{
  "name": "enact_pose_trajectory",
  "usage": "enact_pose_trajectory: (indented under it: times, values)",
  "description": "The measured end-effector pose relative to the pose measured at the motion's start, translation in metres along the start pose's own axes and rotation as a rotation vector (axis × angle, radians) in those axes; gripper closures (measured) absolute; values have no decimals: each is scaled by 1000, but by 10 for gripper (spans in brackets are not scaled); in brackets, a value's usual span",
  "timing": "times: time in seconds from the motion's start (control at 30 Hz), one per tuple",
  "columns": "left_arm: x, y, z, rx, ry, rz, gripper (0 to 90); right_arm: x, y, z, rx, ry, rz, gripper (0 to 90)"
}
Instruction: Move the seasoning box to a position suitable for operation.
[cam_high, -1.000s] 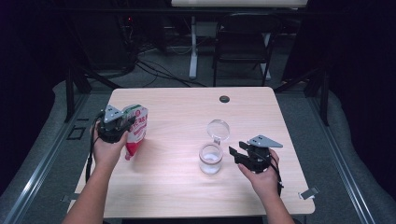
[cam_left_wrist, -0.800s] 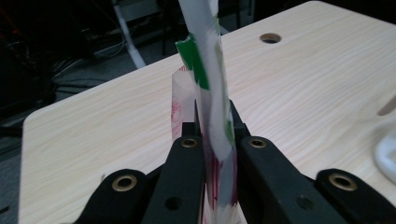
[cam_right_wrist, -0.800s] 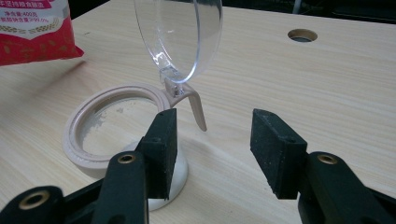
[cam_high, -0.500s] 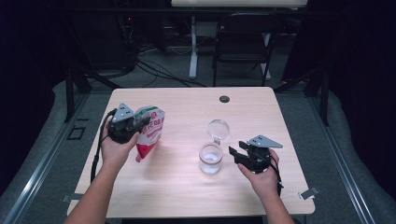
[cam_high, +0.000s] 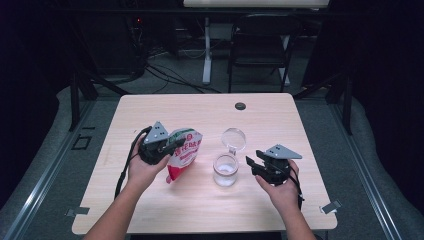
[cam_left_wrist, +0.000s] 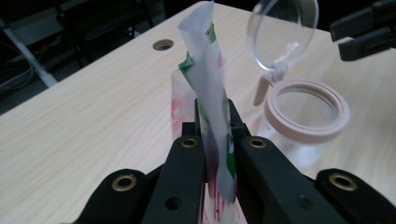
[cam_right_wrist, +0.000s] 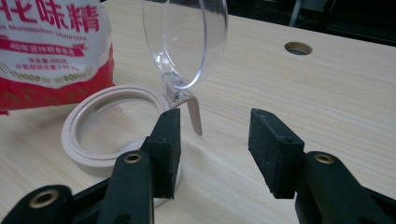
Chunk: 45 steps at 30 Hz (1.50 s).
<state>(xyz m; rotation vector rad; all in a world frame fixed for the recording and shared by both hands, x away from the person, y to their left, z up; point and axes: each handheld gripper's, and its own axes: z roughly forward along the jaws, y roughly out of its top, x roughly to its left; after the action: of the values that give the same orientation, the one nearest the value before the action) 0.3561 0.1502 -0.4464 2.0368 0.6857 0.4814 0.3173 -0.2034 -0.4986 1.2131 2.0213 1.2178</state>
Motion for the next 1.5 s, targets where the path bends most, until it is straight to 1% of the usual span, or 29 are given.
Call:
enact_pose_trajectory:
  times: [0.03, 0.07, 0.2, 0.27, 0.3, 0.33, 0.37, 0.4, 0.47, 0.5, 0.67, 0.77, 0.83, 0.9, 1.03, 1.2, 1.27, 1.3, 1.4, 1.43, 1.47, 1.5]
  values:
    - [-2, -4, 0, -3, -14, 3, 900, 0, 0, 0, 0, 0, 0, 539]
    - [-4, -7, 0, -9, -23, 5, 900, 0, 1, 0, 11, 10, -3, 545]
    - [-10, -19, -6, -19, -47, 8, 900, 3, 4, -2, 31, 65, -5, 653]
    - [-12, -26, -7, -20, -58, 5, 900, 6, 8, -5, 40, 81, -30, 707]
    - [-13, -29, -7, -16, -60, 5, 900, 9, 11, -7, 35, 92, -42, 735]
    - [-14, -31, -7, -13, -61, 2, 900, 13, 17, -10, 30, 117, -58, 775]
    - [-14, -35, -6, -13, -67, -5, 900, 13, 17, -10, 30, 117, -58, 775]
    - [-15, -38, -6, -23, -74, -19, 900, 16, 20, -11, 22, 130, -65, 786]
    - [-16, -41, -6, -30, -89, -34, 900, 23, 27, -13, 13, 162, -86, 813]
    - [-17, -42, -6, -41, -89, -37, 900, 26, 30, -12, 11, 180, -97, 815]
    - [-23, -44, -4, -51, -91, -36, 887, 41, 45, -3, 35, 262, -140, 833]
    - [-25, -45, -3, -52, -95, -43, 886, 50, 52, 3, 34, 332, -161, 835]
    - [-25, -45, -3, -52, -95, -49, 884, 58, 54, 8, 40, 359, -183, 830]
    - [-25, -47, -3, -55, -95, -65, 881, 64, 55, 15, 48, 376, -205, 807]
    - [-25, -49, -2, -46, -87, -72, 879, 76, 57, 28, 61, 410, -237, 793]
    - [-25, -51, -2, -45, -81, -87, 876, 87, 56, 43, 87, 422, -287, 767]
    - [-26, -52, -2, -41, -77, -90, 875, 89, 55, 47, 85, 428, -289, 758]
    - [-26, -52, -2, -41, -76, -91, 872, 91, 56, 49, 83, 438, -290, 757]
    - [-28, -53, -3, -37, -70, -88, 870, 93, 56, 52, 83, 439, -294, 750]
    - [-28, -54, -4, -33, -67, -89, 869, 94, 56, 53, 80, 436, -298, 747]
    - [-29, -54, -4, -40, -63, -92, 868, 95, 56, 53, 80, 434, -302, 749]
    - [-29, -55, -4, -39, -61, -94, 866, 96, 57, 54, 82, 440, -311, 754]
